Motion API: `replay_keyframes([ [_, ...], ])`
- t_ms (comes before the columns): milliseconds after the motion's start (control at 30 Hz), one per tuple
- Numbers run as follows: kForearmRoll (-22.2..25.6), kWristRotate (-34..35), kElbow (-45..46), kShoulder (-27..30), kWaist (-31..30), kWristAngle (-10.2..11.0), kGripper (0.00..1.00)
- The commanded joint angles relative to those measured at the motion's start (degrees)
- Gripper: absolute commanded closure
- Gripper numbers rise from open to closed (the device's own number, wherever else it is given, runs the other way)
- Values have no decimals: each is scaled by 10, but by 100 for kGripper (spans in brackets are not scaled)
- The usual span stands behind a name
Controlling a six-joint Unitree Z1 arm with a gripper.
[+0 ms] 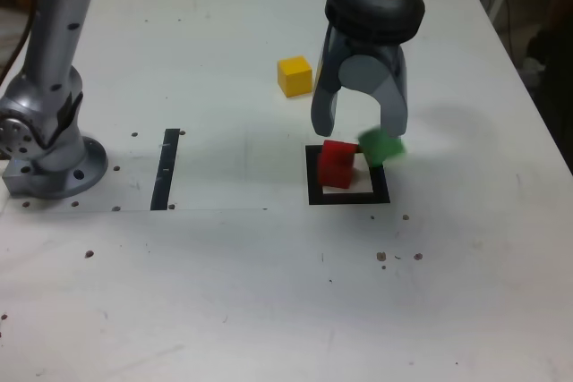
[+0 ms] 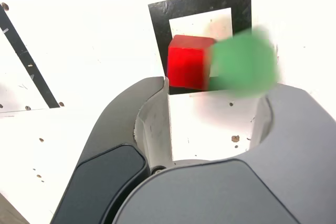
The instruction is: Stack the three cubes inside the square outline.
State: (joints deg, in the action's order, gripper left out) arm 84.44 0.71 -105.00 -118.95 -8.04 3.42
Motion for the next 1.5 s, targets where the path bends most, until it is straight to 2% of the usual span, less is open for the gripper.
replay_keyframes([
  [0,-1,-1,-3,8,1,3,0],
  [433,2,-1,2,19,1,8,0],
  [767,7,-4,40,58,24,21,0],
  [1000,3,-7,108,93,101,26,0],
  [1233,-2,-2,138,113,196,42,0],
  [1467,-51,-18,172,94,264,41,0],
])
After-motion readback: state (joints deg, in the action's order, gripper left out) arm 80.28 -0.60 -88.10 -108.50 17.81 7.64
